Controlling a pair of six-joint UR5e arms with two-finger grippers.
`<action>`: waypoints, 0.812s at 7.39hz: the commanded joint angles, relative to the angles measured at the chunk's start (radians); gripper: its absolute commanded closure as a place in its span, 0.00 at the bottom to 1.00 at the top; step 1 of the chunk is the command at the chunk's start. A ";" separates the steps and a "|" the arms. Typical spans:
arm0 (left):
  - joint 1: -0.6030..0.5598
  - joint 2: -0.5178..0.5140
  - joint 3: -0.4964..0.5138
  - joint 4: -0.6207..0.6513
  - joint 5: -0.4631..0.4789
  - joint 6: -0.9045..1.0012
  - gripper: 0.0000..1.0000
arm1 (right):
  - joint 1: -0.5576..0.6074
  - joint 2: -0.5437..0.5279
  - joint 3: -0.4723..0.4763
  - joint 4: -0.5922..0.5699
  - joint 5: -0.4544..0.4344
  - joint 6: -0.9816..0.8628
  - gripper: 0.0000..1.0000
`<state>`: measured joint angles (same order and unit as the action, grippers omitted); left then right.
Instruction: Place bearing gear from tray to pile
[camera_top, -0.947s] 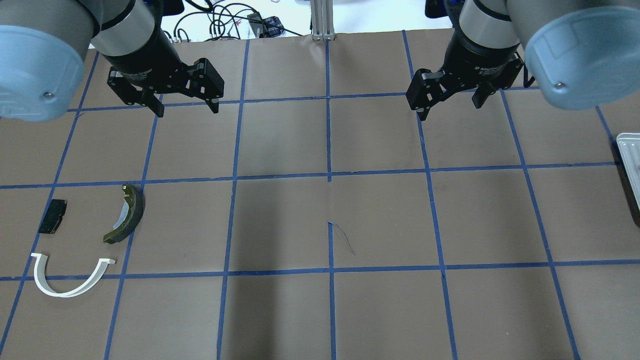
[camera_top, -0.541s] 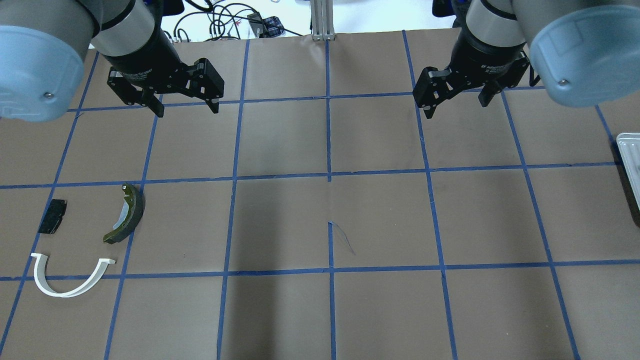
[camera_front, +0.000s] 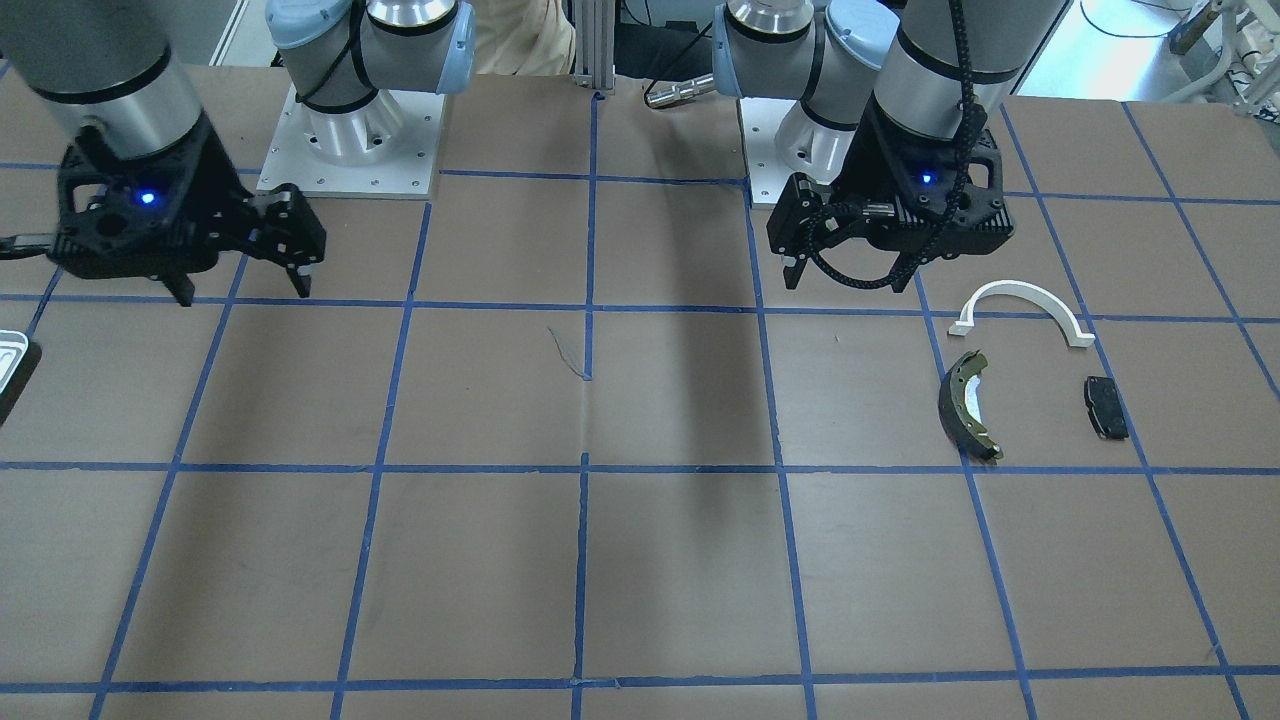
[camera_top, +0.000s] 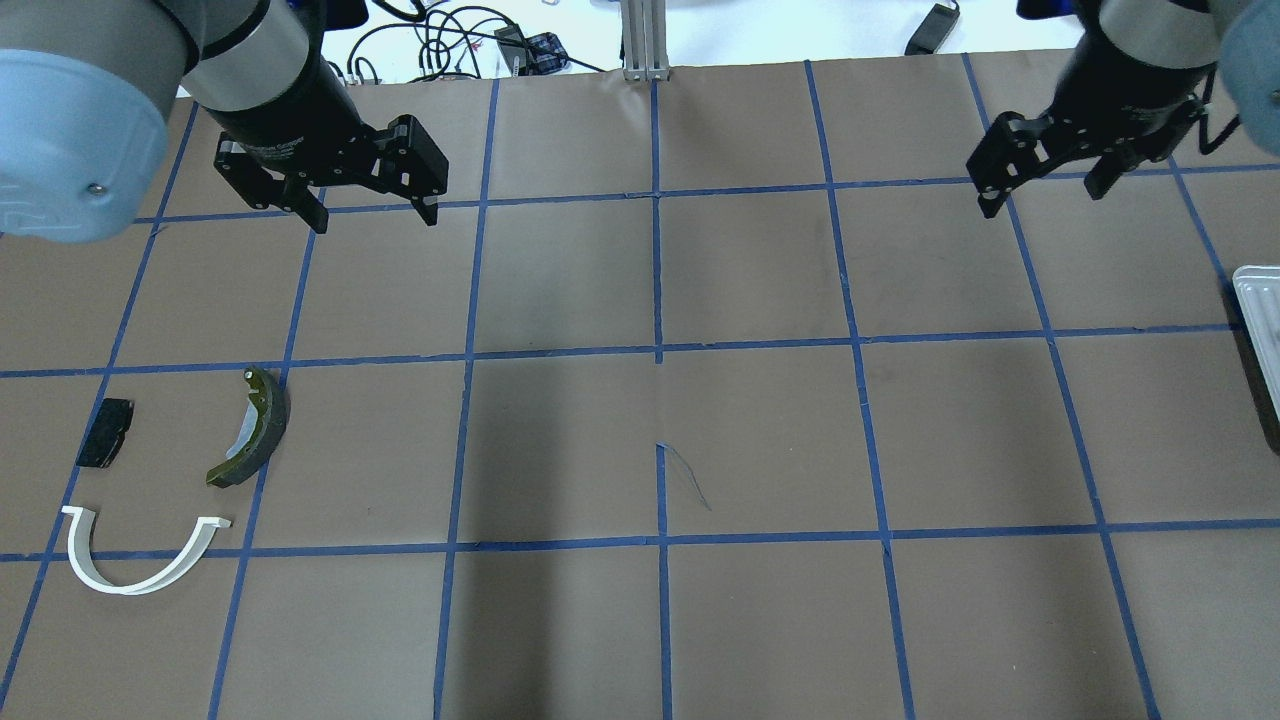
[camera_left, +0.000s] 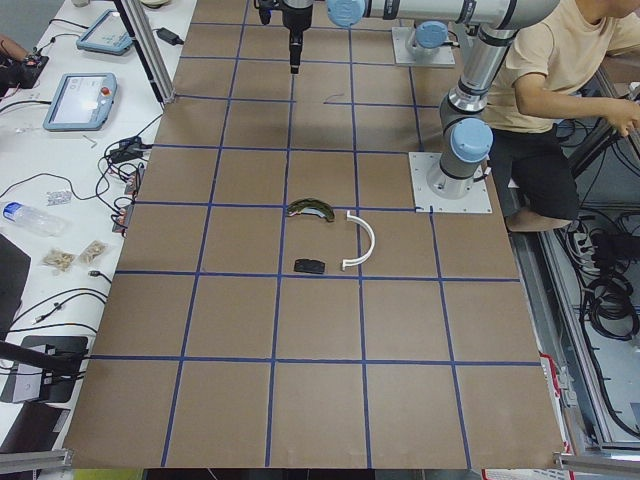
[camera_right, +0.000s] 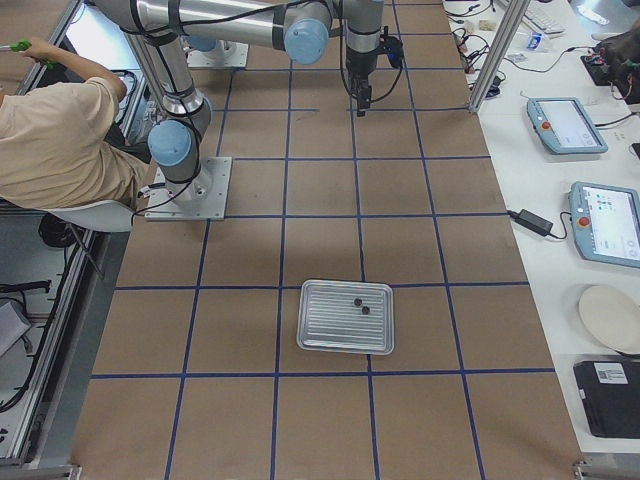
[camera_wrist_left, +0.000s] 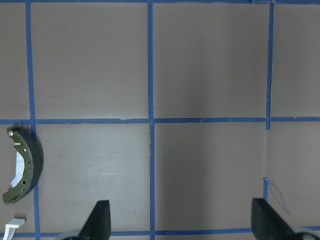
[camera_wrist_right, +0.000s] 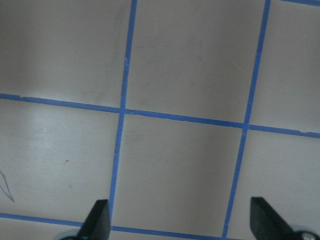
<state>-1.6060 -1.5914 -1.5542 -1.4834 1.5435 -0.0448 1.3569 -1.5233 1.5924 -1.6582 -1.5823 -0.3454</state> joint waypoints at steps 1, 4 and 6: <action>0.000 -0.001 0.002 0.000 0.000 -0.001 0.00 | -0.187 0.069 0.004 -0.011 0.005 -0.050 0.00; 0.000 -0.001 0.002 0.000 0.000 0.000 0.00 | -0.399 0.237 0.008 -0.238 -0.022 -0.072 0.00; 0.000 0.001 0.002 0.000 0.000 0.000 0.00 | -0.473 0.392 0.021 -0.545 -0.036 -0.138 0.00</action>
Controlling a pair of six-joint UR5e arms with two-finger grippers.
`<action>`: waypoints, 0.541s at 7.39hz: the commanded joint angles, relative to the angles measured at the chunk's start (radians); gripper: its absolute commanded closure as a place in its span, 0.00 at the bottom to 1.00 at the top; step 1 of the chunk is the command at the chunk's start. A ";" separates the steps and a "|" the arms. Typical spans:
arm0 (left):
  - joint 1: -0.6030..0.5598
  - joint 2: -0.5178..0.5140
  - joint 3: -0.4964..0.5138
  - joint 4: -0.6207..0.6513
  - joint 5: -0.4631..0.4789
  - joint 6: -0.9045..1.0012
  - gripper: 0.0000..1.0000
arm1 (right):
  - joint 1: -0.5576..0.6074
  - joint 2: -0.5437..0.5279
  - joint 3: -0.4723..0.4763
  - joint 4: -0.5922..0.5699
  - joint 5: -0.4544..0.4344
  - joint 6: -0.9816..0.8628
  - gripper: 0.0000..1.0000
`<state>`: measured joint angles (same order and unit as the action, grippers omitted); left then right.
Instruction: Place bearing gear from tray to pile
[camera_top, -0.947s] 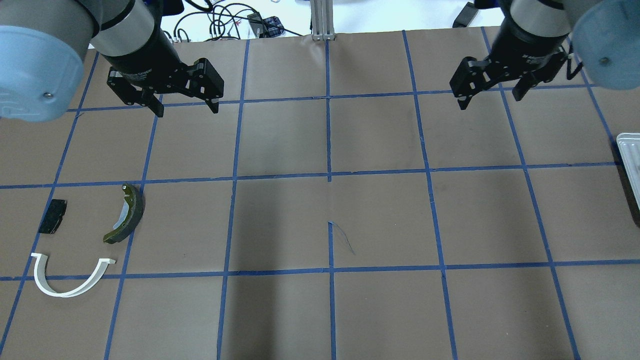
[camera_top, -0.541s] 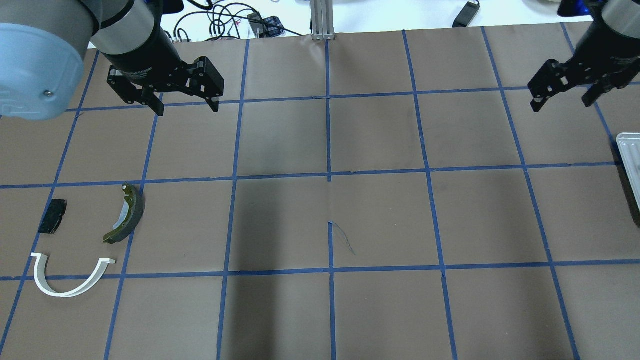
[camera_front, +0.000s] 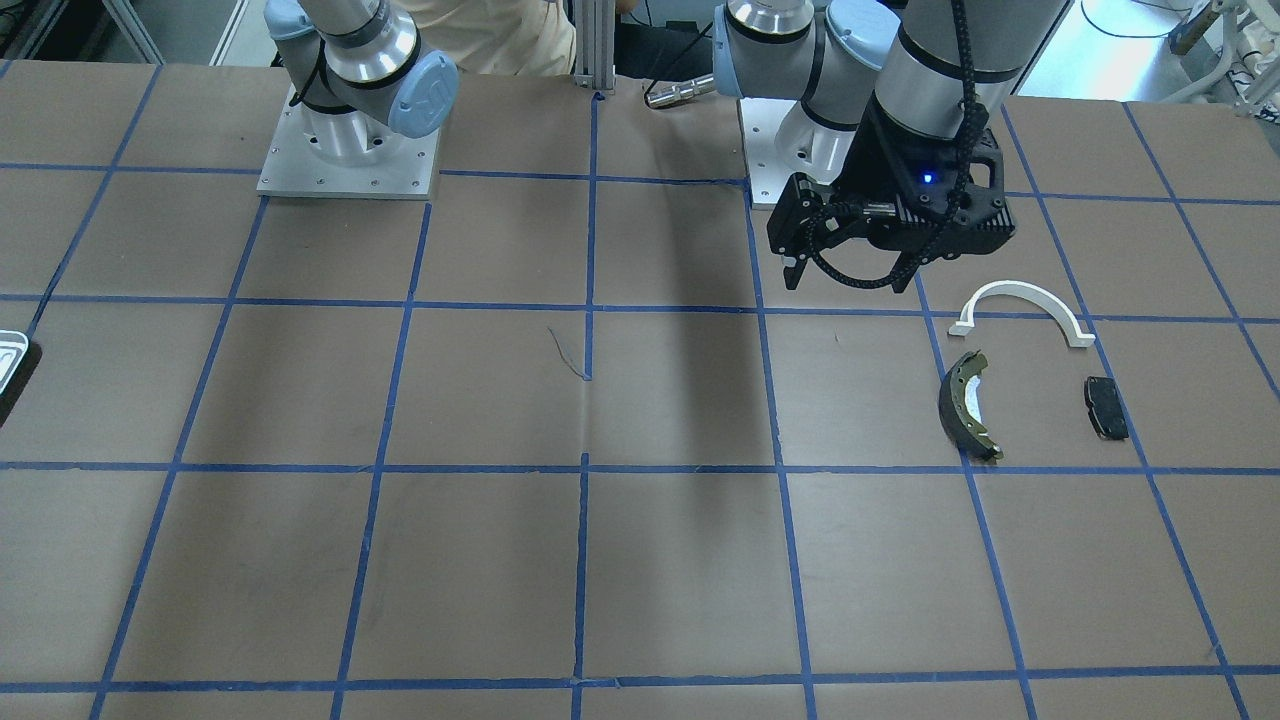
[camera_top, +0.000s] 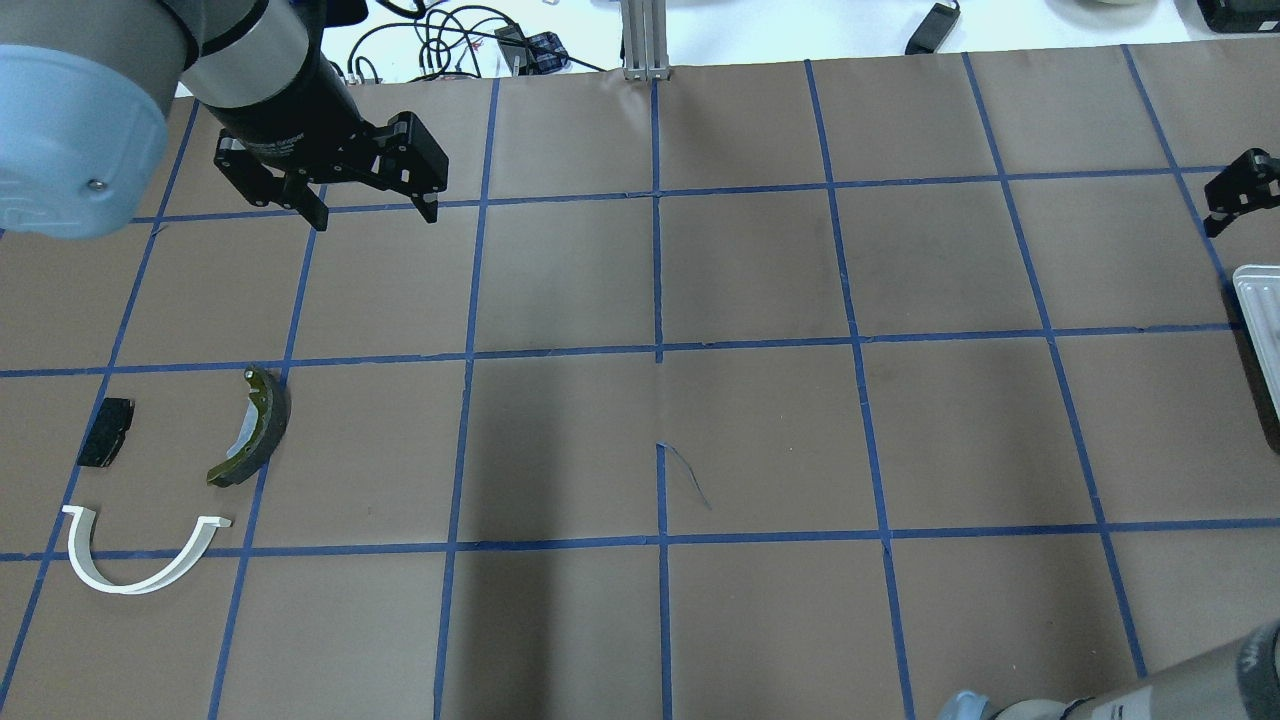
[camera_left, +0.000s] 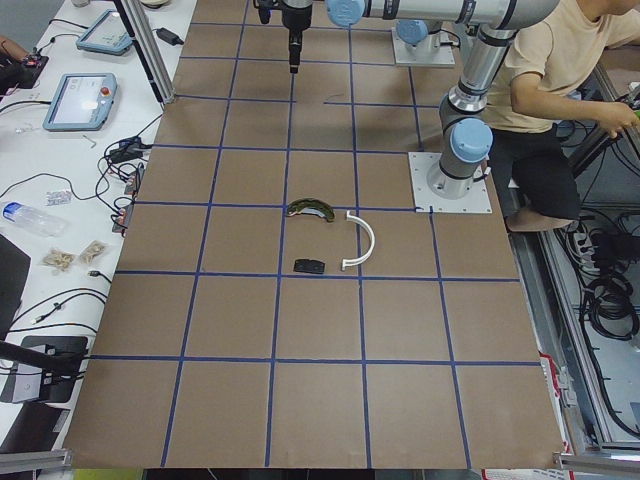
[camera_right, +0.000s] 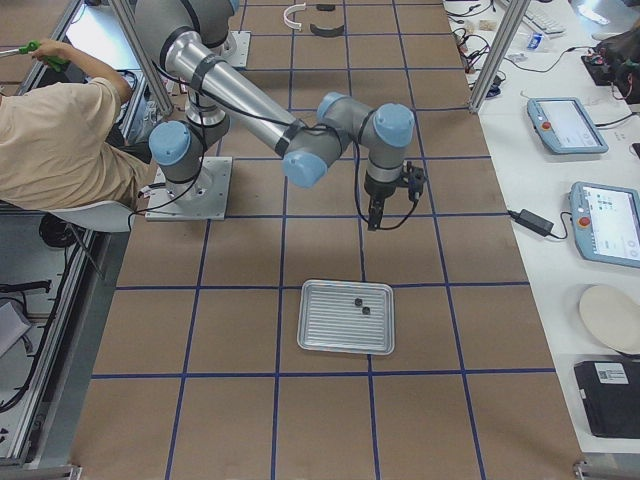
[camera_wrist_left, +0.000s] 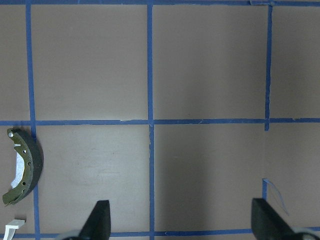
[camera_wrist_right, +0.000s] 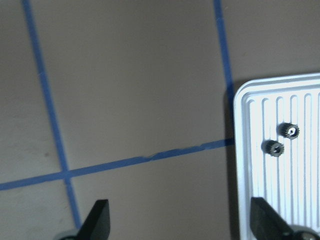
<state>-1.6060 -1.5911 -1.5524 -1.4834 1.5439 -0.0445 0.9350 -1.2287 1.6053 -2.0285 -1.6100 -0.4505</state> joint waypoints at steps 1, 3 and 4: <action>0.000 0.000 -0.002 0.000 -0.001 0.000 0.00 | -0.118 0.119 0.022 -0.205 -0.001 -0.066 0.00; 0.001 0.000 0.000 0.000 -0.001 0.000 0.00 | -0.182 0.144 0.051 -0.205 0.004 -0.083 0.00; 0.003 0.000 0.000 0.000 -0.001 0.000 0.00 | -0.185 0.162 0.061 -0.223 -0.002 -0.083 0.00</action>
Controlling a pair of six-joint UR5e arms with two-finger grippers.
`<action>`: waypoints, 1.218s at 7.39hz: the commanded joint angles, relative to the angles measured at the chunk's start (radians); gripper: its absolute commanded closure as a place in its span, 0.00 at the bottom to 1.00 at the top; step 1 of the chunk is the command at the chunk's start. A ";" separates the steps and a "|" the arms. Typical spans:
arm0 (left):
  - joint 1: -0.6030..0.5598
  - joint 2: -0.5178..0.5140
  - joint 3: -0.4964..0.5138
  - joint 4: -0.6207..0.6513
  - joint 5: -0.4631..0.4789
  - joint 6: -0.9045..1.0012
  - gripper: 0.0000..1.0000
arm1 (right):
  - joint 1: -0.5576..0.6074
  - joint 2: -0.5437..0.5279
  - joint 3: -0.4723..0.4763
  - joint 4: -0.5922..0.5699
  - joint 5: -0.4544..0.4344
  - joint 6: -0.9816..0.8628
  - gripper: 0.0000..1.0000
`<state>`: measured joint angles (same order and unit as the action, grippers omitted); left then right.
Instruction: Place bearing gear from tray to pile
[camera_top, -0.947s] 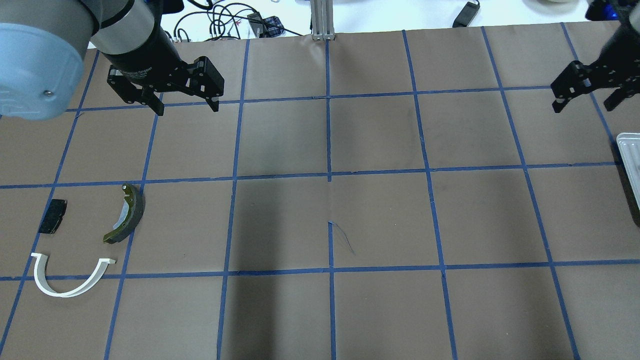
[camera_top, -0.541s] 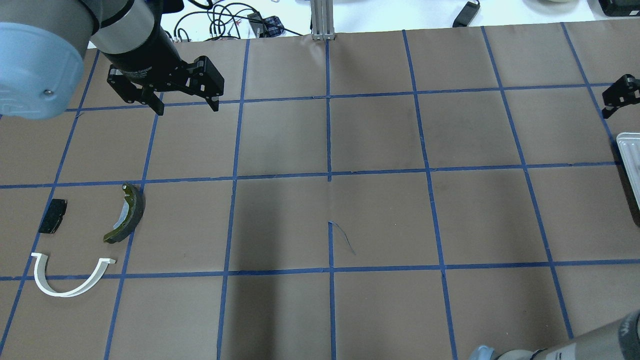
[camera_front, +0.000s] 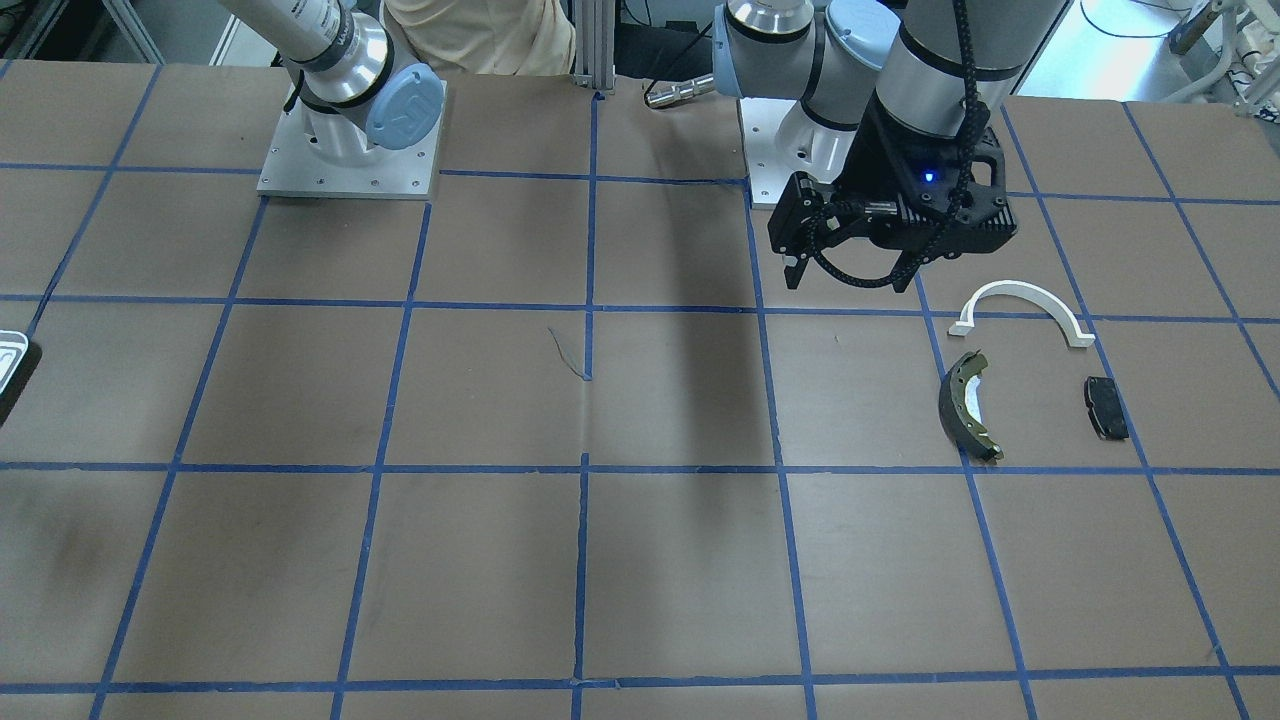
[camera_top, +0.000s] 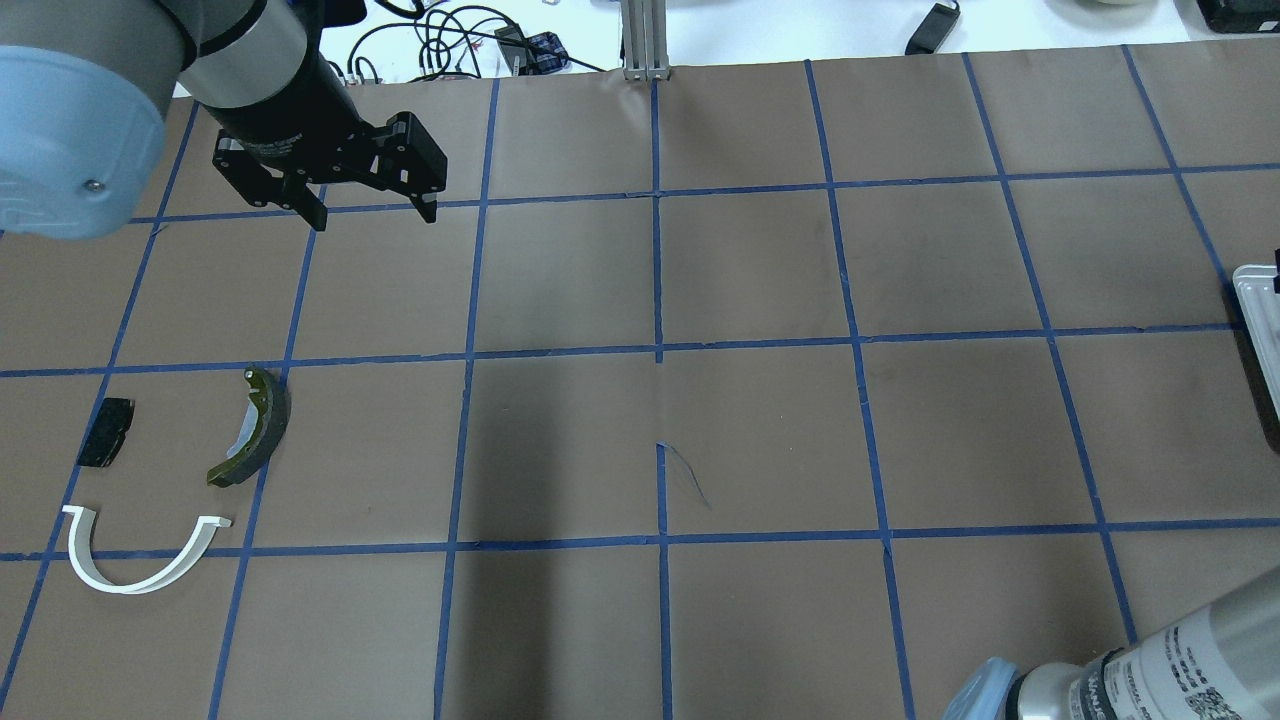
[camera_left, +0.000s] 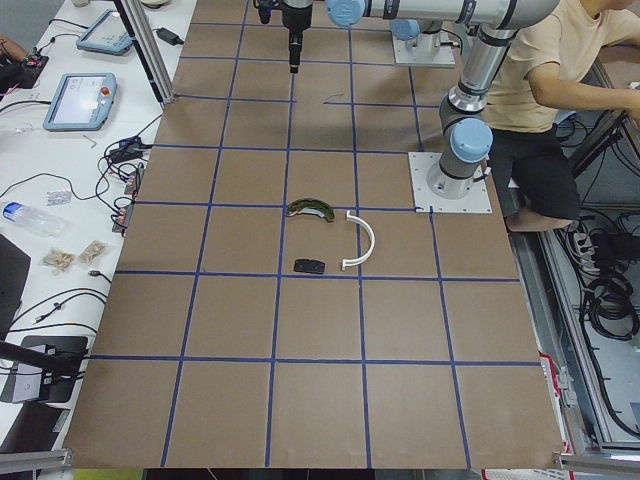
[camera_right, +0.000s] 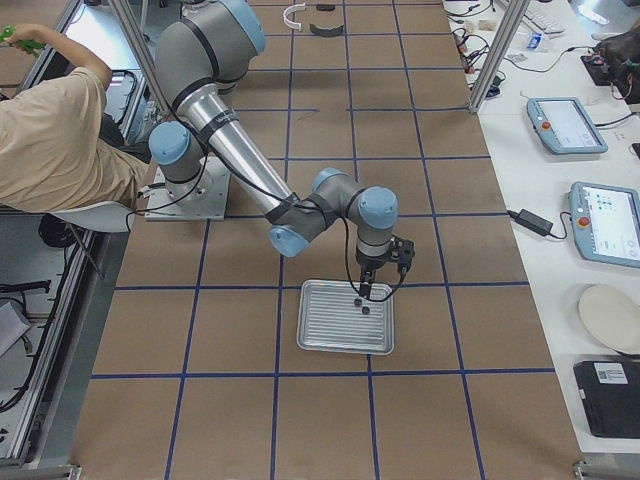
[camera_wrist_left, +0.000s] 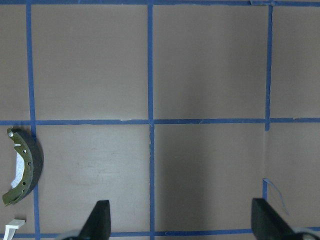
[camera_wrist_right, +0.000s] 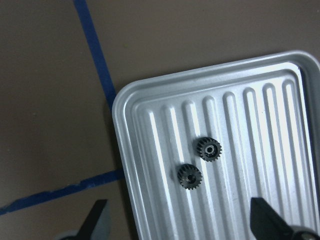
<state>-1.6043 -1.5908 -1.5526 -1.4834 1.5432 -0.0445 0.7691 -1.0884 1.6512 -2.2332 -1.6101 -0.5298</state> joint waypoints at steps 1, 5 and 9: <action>0.001 0.000 0.000 0.000 0.000 0.000 0.00 | -0.019 0.045 0.015 -0.089 -0.007 -0.004 0.00; 0.000 0.000 0.000 0.000 -0.002 0.000 0.00 | -0.019 0.087 0.015 -0.098 -0.001 -0.004 0.24; 0.000 0.002 0.000 0.000 -0.002 0.000 0.00 | -0.019 0.091 0.015 -0.098 -0.002 -0.035 0.66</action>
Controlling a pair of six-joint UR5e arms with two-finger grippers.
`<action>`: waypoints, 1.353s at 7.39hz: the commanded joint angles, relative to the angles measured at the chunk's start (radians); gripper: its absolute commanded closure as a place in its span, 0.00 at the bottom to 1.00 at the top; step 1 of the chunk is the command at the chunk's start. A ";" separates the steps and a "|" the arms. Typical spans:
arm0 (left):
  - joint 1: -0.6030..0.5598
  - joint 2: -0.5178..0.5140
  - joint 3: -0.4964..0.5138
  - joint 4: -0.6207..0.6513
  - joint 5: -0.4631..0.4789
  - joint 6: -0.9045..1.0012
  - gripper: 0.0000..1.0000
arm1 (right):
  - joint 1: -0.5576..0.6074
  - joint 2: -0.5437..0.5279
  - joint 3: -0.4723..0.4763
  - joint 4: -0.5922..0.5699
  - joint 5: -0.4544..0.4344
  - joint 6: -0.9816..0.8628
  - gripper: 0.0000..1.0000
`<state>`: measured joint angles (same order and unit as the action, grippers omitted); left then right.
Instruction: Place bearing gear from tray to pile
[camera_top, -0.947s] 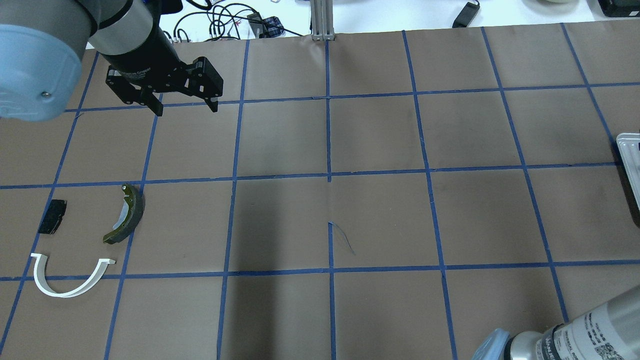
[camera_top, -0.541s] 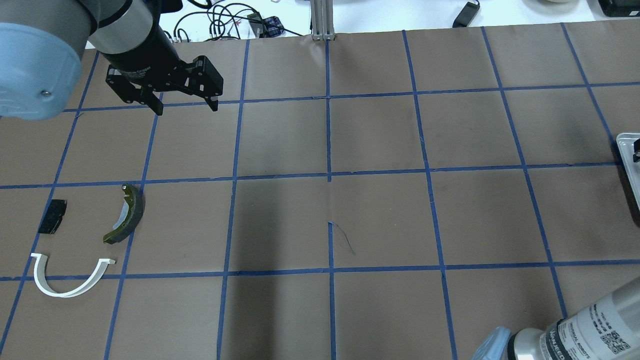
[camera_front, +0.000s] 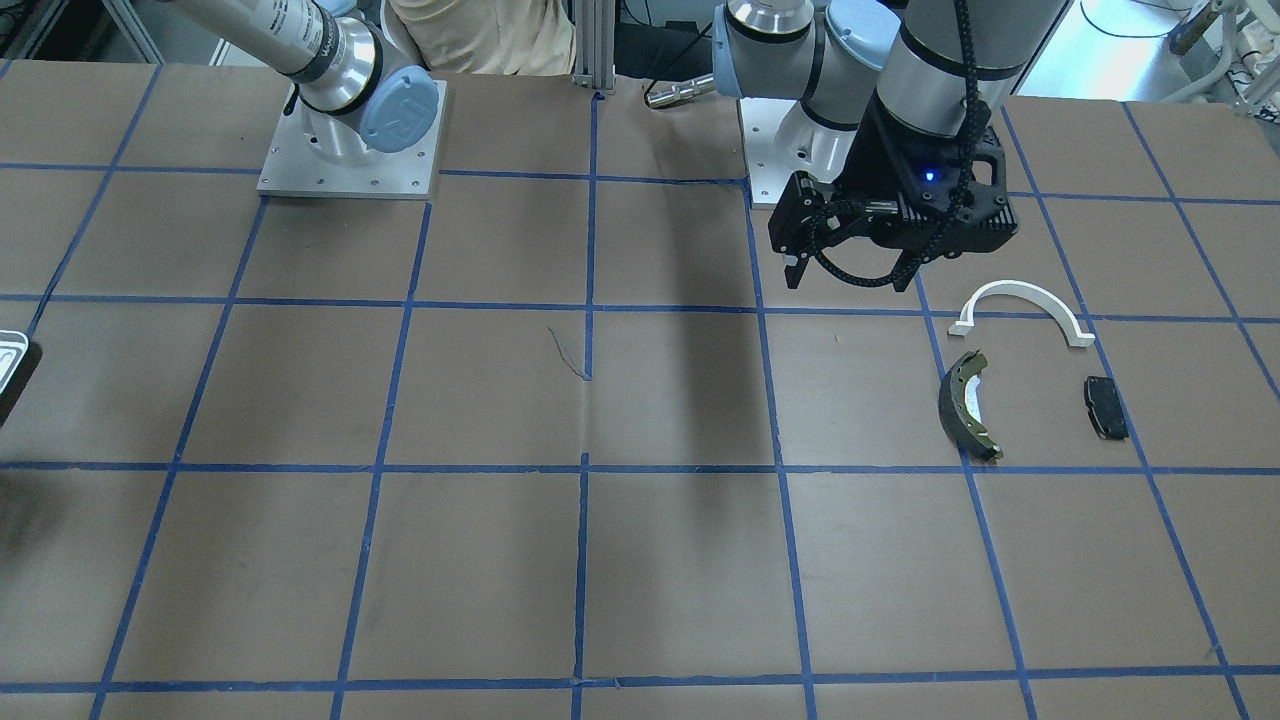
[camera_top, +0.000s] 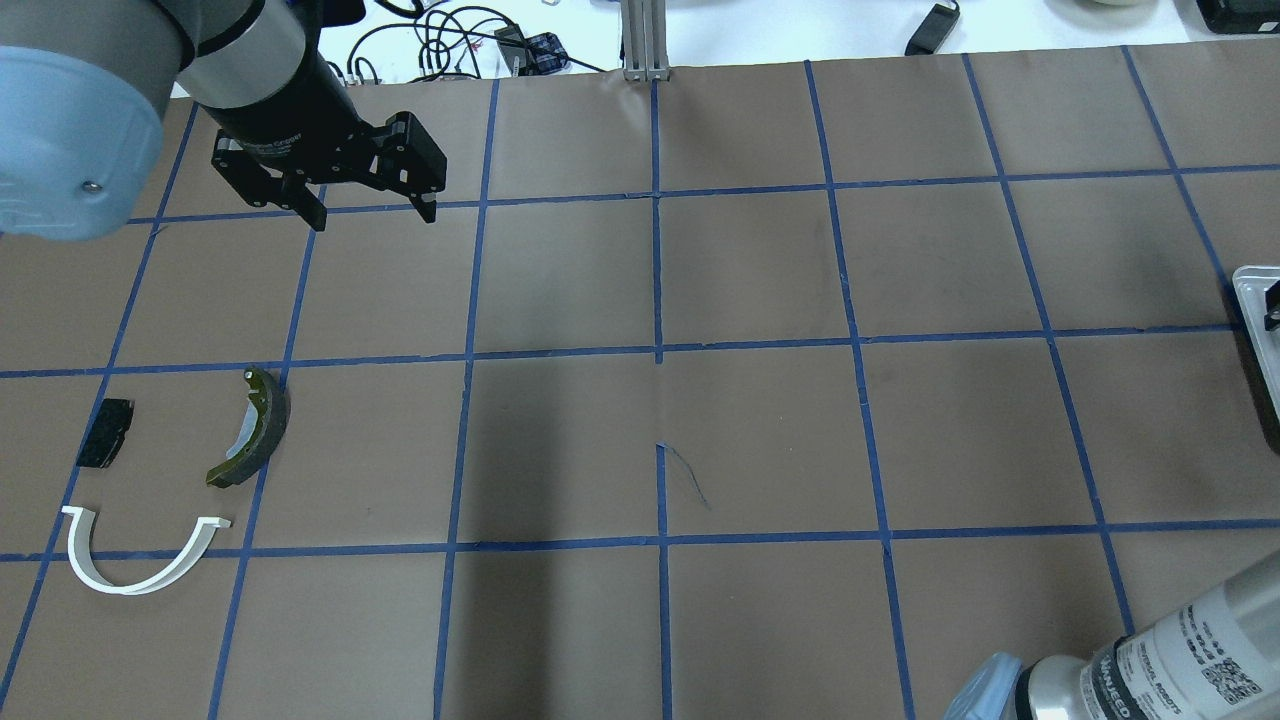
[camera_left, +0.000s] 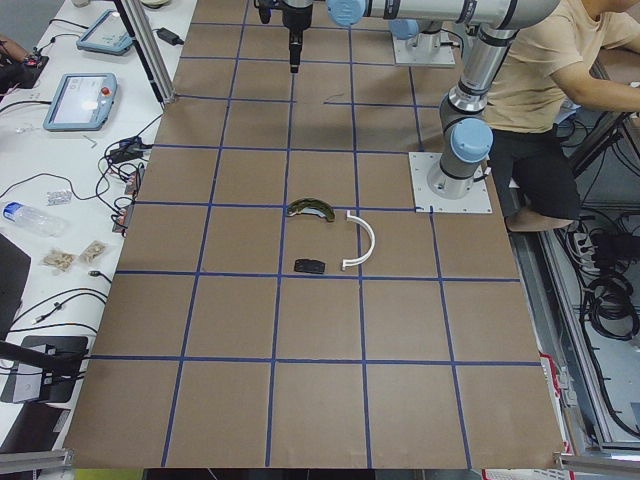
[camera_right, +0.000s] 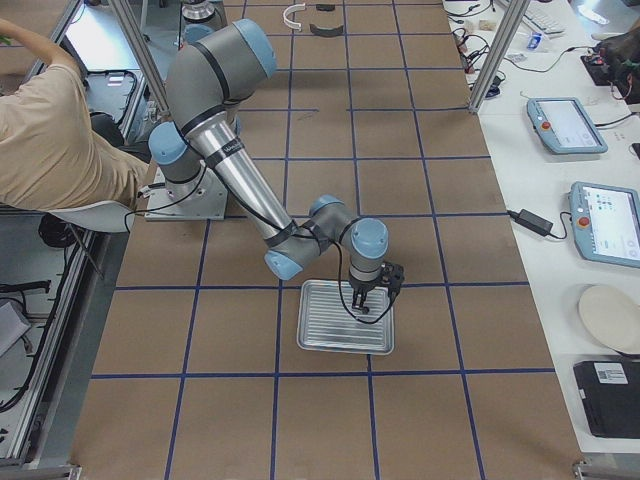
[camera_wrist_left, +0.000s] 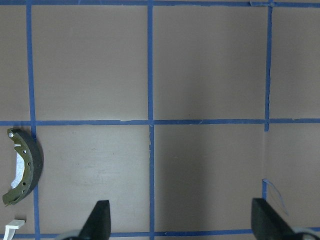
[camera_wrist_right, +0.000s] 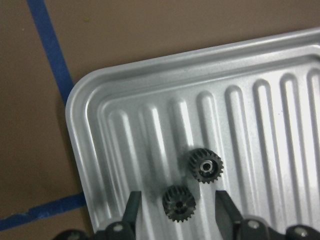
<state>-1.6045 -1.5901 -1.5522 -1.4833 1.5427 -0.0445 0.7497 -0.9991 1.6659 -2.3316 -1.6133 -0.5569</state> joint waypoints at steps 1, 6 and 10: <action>0.000 0.001 0.000 0.000 -0.001 0.000 0.00 | 0.000 0.007 0.000 0.000 -0.002 -0.008 0.73; 0.002 0.001 -0.002 -0.002 0.000 0.000 0.00 | 0.054 -0.109 0.012 0.184 -0.077 0.012 1.00; 0.001 0.001 -0.002 -0.002 0.000 0.000 0.00 | 0.643 -0.438 0.239 0.307 -0.074 0.350 1.00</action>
<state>-1.6037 -1.5892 -1.5539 -1.4841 1.5431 -0.0445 1.1754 -1.3705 1.8313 -2.0308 -1.6892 -0.3433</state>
